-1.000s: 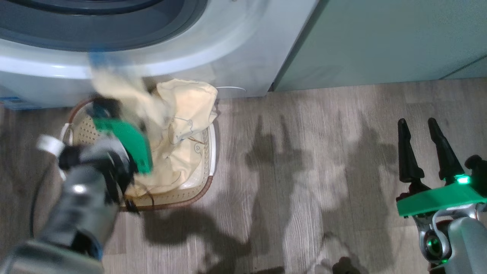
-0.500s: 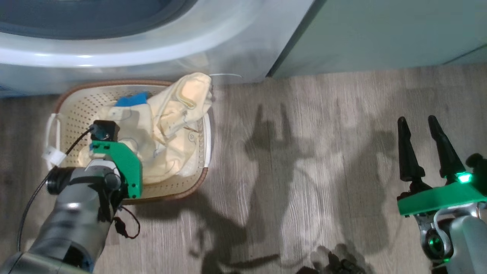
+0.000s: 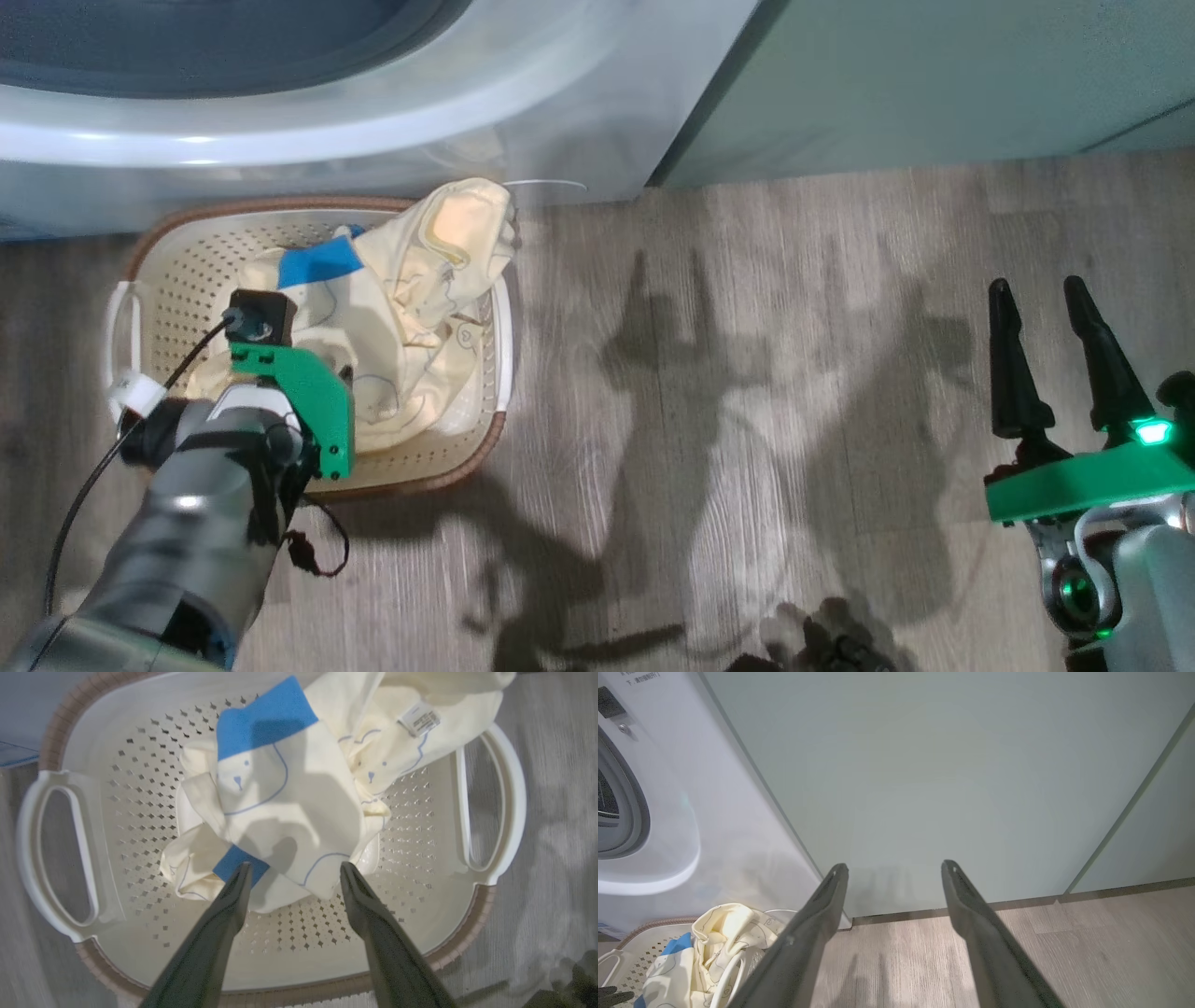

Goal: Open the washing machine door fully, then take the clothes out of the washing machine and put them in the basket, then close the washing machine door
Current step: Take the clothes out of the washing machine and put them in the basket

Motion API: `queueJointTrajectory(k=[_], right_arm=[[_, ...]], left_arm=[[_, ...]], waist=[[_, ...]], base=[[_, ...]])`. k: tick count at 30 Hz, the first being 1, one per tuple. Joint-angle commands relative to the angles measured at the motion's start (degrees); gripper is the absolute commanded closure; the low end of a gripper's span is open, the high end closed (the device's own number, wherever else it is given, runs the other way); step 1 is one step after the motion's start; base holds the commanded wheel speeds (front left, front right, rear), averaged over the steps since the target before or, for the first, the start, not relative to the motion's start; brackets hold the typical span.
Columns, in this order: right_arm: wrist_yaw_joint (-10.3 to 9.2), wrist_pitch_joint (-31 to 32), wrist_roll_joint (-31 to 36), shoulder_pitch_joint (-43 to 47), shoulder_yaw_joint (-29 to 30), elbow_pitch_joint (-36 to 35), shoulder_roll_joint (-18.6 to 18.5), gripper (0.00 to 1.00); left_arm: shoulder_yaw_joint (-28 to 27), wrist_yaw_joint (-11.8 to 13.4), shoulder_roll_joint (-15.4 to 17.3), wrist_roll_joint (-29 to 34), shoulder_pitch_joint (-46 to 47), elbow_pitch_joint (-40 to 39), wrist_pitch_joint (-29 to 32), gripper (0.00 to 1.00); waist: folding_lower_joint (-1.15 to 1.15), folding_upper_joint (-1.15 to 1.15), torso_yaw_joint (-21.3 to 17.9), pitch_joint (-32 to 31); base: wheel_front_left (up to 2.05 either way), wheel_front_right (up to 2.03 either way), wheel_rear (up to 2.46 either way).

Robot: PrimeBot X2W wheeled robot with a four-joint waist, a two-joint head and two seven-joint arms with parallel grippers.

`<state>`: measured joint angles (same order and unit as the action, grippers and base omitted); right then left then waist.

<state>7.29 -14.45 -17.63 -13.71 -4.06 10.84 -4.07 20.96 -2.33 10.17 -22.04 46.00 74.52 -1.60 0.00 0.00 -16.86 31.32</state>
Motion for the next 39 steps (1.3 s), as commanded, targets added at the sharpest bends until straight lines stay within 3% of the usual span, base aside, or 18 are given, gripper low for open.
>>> queueJointTrajectory(k=[1,17,27,34,39], right_arm=[[0.2,-0.5,0.2,-0.5,-0.7,-1.3,-0.9,0.0],[0.2,-0.5,0.0,0.1,-1.2,-1.0,-0.5,0.0],[0.2,-0.5,-0.4,-1.4,-1.4,-2.0,-0.2,0.0],[0.2,-0.5,-0.8,-2.3,-1.1,-2.4,0.4,0.0],[0.2,-0.5,-0.9,-2.7,-1.0,-2.7,0.8,0.0]], left_arm=[[-0.7,0.3,1.7,0.6,1.0,-0.8,-1.3,0.0],[1.9,-2.3,-1.3,1.0,6.4,-1.0,-8.5,0.0],[4.0,-2.8,-2.5,2.0,12.8,-0.9,-7.0,0.0],[4.4,-3.1,-1.3,1.6,15.6,-0.7,-4.5,0.0],[4.1,-2.1,0.1,1.0,16.3,-0.7,-3.6,0.0]], waist=[[0.0,0.0,0.3,-0.4],[0.0,0.0,0.7,-2.9],[0.0,0.0,-1.7,1.9],[0.0,0.0,-4.1,5.7],[0.0,0.0,-5.3,7.8]], base=[[0.0,0.0,0.0],[0.0,0.0,0.0],[0.0,0.0,0.0],[0.0,0.0,0.0],[0.0,0.0,0.0]])
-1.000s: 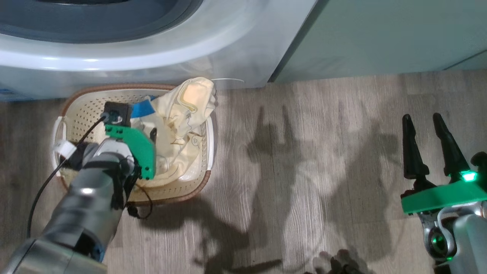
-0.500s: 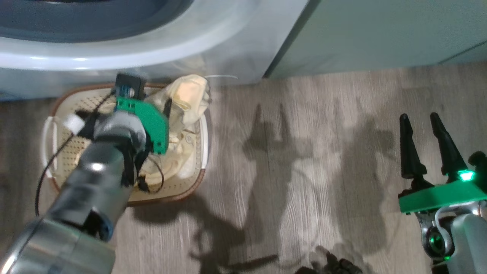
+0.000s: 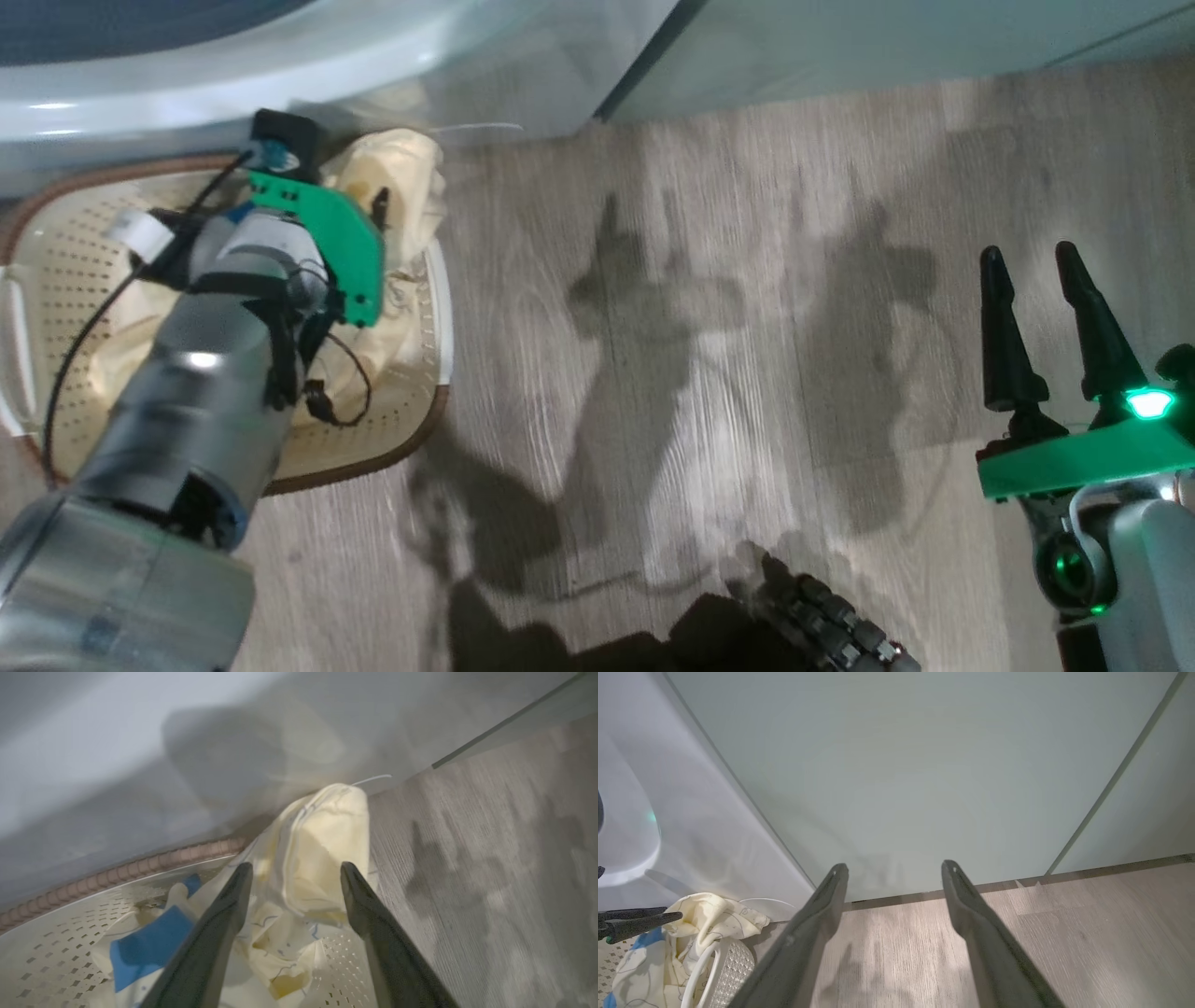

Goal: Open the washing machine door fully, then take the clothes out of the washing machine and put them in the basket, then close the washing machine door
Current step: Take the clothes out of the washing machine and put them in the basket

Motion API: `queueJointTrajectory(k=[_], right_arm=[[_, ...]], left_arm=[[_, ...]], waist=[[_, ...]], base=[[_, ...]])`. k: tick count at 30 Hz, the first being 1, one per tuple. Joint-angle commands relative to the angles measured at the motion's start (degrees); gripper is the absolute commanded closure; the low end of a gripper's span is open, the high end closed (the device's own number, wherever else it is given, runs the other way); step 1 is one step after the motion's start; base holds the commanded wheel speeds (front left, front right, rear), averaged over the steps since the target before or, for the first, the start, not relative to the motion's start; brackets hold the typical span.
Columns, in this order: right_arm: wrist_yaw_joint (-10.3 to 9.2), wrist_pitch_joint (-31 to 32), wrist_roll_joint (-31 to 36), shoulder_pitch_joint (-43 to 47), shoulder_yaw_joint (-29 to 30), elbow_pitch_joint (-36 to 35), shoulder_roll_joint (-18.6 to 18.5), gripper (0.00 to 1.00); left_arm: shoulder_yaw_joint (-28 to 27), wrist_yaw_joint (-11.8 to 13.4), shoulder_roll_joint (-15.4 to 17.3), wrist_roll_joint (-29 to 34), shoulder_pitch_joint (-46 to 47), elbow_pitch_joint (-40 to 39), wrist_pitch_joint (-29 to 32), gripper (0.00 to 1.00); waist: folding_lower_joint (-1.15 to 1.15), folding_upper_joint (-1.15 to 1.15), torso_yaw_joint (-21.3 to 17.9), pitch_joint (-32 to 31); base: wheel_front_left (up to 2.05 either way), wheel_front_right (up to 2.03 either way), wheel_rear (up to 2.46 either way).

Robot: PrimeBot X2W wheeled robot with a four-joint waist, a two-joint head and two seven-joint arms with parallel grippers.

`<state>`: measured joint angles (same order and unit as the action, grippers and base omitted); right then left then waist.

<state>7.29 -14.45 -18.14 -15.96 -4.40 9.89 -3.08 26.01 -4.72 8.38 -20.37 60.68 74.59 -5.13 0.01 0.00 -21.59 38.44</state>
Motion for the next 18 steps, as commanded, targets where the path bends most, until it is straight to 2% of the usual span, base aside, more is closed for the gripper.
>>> queueJointTrajectory(k=[1,5,9,10,12,18], right_arm=[[0.2,-0.5,-0.4,-0.6,-0.7,-1.8,-0.2,0.0],[0.2,-0.5,-0.3,-1.1,-0.8,-1.8,0.0,0.0],[0.2,-0.5,-0.2,-1.6,-0.7,-1.9,0.0,0.0],[0.2,-0.5,-0.1,-1.6,-0.7,-2.0,0.0,0.0],[0.2,-0.5,0.1,-1.7,-0.6,-1.9,0.0,0.0],[0.2,-0.5,0.5,-1.5,-0.4,-1.5,-0.3,0.0]], left_arm=[[-1.0,0.8,2.3,-0.7,1.8,-0.7,0.1,0.0],[-1.2,2.8,3.5,-0.9,1.9,-0.7,0.8,0.0],[-1.0,2.7,3.9,-1.2,1.7,-0.7,1.7,0.0],[-0.9,2.4,3.9,-1.3,1.7,-0.7,1.9,0.21],[-0.7,1.9,3.8,-1.5,1.9,-0.7,1.8,1.0],[0.2,0.5,3.1,-1.5,1.3,-0.6,0.1,1.0]], waist=[[-0.01,0.0,-0.7,1.1],[-0.01,0.0,-1.0,1.9],[-0.01,0.0,-1.0,2.5],[-0.01,0.0,-1.0,2.6],[-0.01,0.0,-0.8,2.6],[-0.01,0.0,0.1,1.4]], base=[[0.0,0.0,0.0],[0.0,0.0,0.0],[0.0,0.0,0.0],[0.0,0.0,0.0],[0.0,0.0,0.0],[0.0,0.0,0.0]])
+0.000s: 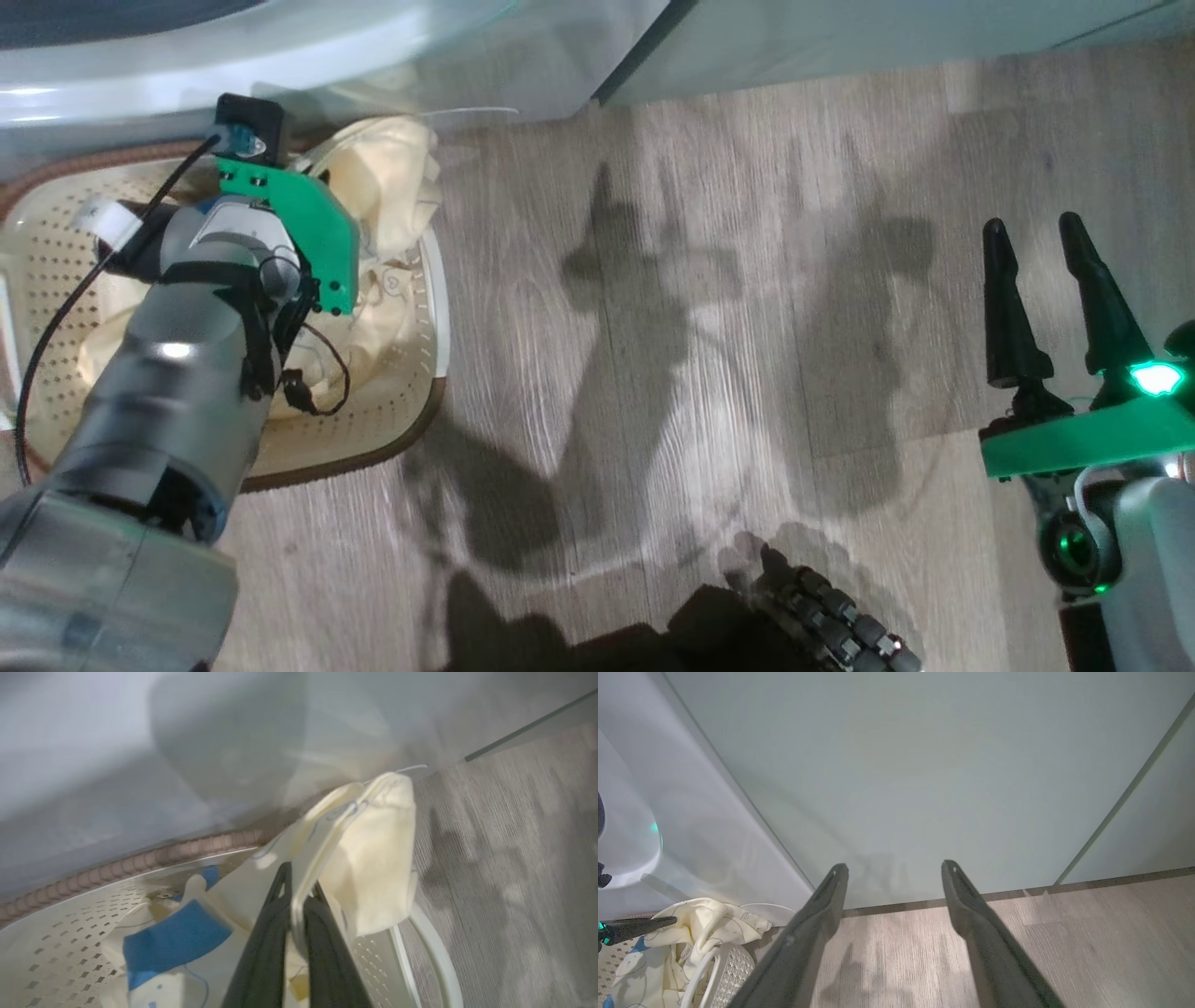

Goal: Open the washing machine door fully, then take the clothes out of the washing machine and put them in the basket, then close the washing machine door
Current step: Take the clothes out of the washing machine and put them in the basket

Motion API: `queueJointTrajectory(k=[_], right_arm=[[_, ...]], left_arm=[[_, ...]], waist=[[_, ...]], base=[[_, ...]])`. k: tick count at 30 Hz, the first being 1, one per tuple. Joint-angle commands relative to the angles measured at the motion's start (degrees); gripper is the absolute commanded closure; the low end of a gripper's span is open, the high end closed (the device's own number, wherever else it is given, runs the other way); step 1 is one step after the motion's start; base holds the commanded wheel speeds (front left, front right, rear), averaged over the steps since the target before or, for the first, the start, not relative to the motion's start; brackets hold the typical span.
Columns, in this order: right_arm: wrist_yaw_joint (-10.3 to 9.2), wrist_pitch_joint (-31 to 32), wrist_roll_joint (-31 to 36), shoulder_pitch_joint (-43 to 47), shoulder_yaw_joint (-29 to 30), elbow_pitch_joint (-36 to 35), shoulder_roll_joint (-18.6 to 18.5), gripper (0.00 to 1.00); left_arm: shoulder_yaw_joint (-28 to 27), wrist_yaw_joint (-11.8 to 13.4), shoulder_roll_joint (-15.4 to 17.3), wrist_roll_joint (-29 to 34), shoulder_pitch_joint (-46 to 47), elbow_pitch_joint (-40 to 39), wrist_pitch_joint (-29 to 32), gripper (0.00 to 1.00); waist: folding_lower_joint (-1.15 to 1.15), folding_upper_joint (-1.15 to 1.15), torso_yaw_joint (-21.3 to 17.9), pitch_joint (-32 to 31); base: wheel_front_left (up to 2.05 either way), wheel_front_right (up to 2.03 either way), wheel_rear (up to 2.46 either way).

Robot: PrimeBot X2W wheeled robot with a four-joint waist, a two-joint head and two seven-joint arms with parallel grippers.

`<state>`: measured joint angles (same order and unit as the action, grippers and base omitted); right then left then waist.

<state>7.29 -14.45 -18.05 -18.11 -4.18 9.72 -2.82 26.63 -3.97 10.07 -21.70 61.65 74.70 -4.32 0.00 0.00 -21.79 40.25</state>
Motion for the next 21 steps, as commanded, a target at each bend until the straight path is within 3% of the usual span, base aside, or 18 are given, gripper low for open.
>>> queueJointTrajectory(k=[1,6,21], right_arm=[[0.2,-0.5,0.5,0.7,-0.6,-1.2,-0.7,0.0],[0.2,-0.5,0.6,1.9,-0.4,-0.9,-1.1,0.0],[0.2,-0.5,0.5,4.6,-0.6,0.6,-2.3,0.0]], left_arm=[[-0.2,-0.5,1.3,-0.2,0.0,-0.8,-0.8,1.0],[0.9,-0.8,1.1,0.1,-2.0,-0.8,0.2,1.0],[1.1,1.6,2.9,-1.6,-9.5,-0.8,4.6,1.0]], waist=[[0.0,0.0,0.4,-0.8],[0.0,0.0,2.2,-3.5],[0.0,0.0,8.5,-13.4]], base=[[0.0,0.0,0.0],[0.0,0.0,0.0],[0.0,0.0,0.0]])
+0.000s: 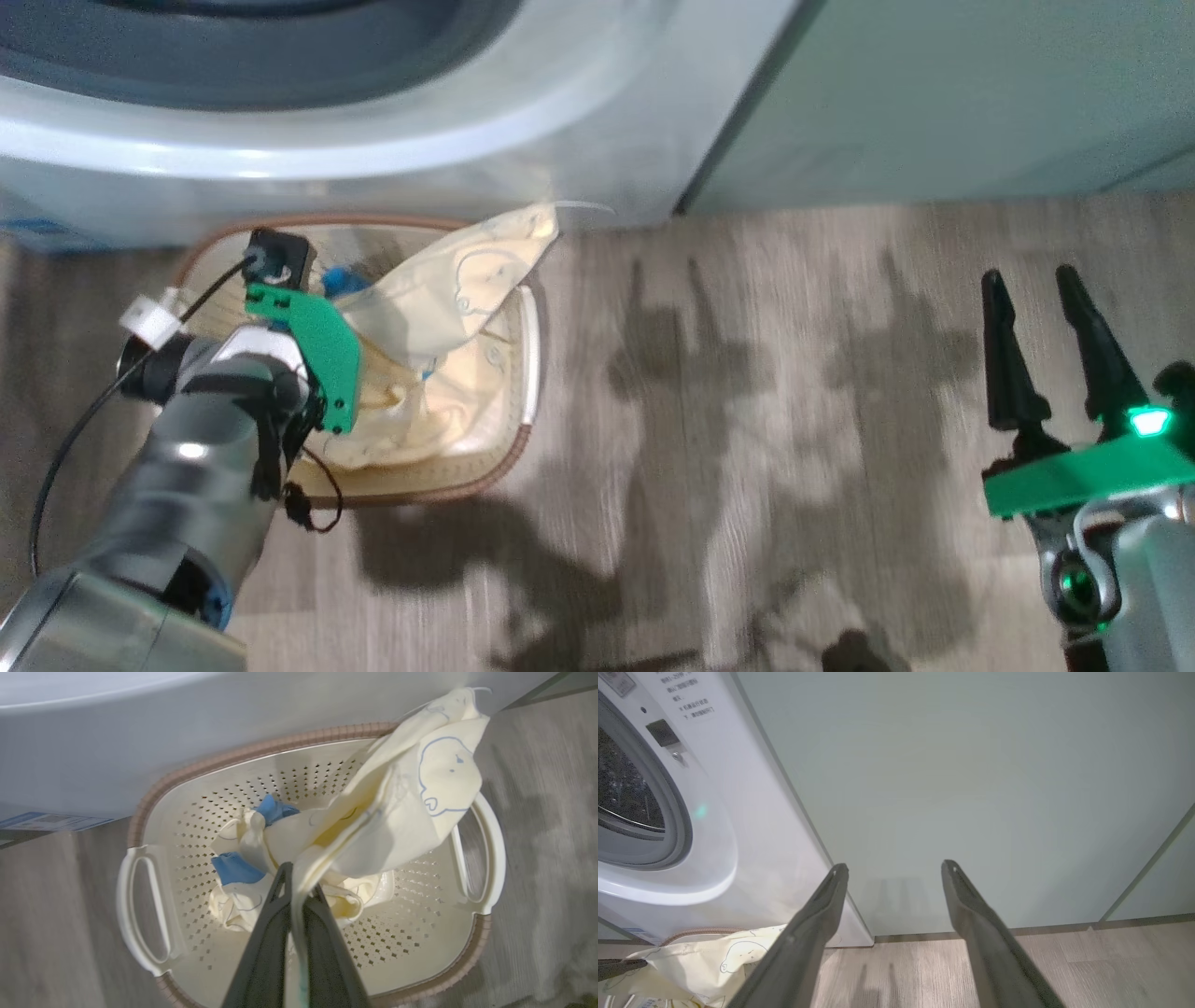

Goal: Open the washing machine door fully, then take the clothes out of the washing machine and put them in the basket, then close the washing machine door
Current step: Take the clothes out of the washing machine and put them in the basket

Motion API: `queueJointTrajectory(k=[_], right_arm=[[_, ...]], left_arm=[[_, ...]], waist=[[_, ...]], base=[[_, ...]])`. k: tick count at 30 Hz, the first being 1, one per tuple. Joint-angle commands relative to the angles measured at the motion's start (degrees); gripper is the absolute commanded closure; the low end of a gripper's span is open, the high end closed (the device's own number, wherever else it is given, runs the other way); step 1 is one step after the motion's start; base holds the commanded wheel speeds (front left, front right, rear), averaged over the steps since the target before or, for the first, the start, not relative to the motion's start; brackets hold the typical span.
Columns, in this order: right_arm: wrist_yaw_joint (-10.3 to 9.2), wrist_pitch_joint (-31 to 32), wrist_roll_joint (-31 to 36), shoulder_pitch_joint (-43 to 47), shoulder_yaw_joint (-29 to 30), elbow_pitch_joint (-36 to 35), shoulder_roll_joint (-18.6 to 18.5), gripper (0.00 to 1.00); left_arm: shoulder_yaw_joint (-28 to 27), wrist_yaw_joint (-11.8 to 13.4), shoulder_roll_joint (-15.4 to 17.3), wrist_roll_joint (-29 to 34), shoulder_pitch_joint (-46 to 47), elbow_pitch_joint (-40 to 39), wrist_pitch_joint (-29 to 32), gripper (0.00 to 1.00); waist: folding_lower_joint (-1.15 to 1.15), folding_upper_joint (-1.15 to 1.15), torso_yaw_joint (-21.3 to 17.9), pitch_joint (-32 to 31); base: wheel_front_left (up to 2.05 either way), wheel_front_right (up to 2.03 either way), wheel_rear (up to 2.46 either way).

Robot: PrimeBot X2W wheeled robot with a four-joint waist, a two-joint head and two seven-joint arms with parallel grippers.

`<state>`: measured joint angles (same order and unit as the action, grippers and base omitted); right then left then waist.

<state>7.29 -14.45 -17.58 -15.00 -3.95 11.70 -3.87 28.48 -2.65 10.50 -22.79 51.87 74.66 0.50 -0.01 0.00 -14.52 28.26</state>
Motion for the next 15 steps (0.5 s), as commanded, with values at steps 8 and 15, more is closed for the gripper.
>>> queueJointTrajectory(k=[8,15], right_arm=[[0.2,-0.5,0.0,3.6,-0.8,-0.6,-1.7,0.0],[0.2,-0.5,-0.2,4.1,-0.9,-1.1,-2.0,0.0]], left_arm=[[-0.6,2.0,3.6,-1.1,-2.7,-0.7,2.1,1.0],[-0.6,1.3,3.3,-2.4,-4.6,-0.7,5.1,1.0]], waist=[[0.01,0.0,3.2,-6.6],[0.01,0.0,3.5,-7.0]], base=[[0.0,0.0,0.0],[0.0,0.0,0.0]])
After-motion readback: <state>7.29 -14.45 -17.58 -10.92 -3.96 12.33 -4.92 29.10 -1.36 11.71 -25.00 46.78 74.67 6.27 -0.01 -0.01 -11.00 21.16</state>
